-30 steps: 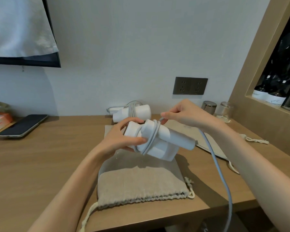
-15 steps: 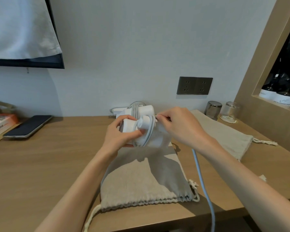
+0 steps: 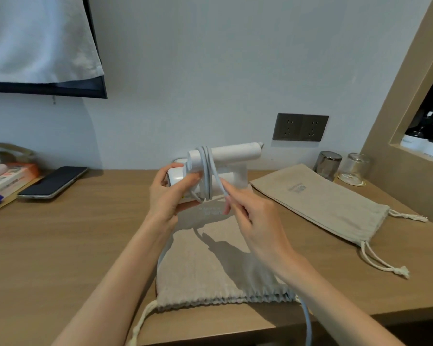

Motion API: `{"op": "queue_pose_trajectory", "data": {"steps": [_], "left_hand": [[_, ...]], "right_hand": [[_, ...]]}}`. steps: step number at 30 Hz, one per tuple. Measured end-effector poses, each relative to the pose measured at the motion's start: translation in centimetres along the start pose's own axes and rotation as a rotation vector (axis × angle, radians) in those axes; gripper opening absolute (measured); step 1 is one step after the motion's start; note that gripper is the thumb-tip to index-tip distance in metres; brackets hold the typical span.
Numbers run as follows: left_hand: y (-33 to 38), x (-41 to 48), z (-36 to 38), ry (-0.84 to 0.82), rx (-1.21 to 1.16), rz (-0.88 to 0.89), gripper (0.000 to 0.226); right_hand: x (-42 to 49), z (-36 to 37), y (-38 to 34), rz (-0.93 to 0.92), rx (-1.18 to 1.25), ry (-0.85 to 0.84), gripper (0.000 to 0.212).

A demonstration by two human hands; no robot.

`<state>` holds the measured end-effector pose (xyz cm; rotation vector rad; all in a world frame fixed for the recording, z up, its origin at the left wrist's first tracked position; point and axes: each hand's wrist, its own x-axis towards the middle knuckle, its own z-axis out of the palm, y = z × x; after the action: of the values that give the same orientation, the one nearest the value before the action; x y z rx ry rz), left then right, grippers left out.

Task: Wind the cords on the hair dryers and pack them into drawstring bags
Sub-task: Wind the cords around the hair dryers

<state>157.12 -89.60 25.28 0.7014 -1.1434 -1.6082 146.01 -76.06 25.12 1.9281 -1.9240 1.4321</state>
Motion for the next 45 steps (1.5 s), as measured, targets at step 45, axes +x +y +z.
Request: {"op": "queue_pose_trajectory", "data": {"steps": [45], "left_hand": [[0.1,0.0,-0.8,-0.621,0.35,-0.097,0.053]], "right_hand": [[7.6,-8.3,2.1,0.488,-0.214,-0.425,0.024]]}}
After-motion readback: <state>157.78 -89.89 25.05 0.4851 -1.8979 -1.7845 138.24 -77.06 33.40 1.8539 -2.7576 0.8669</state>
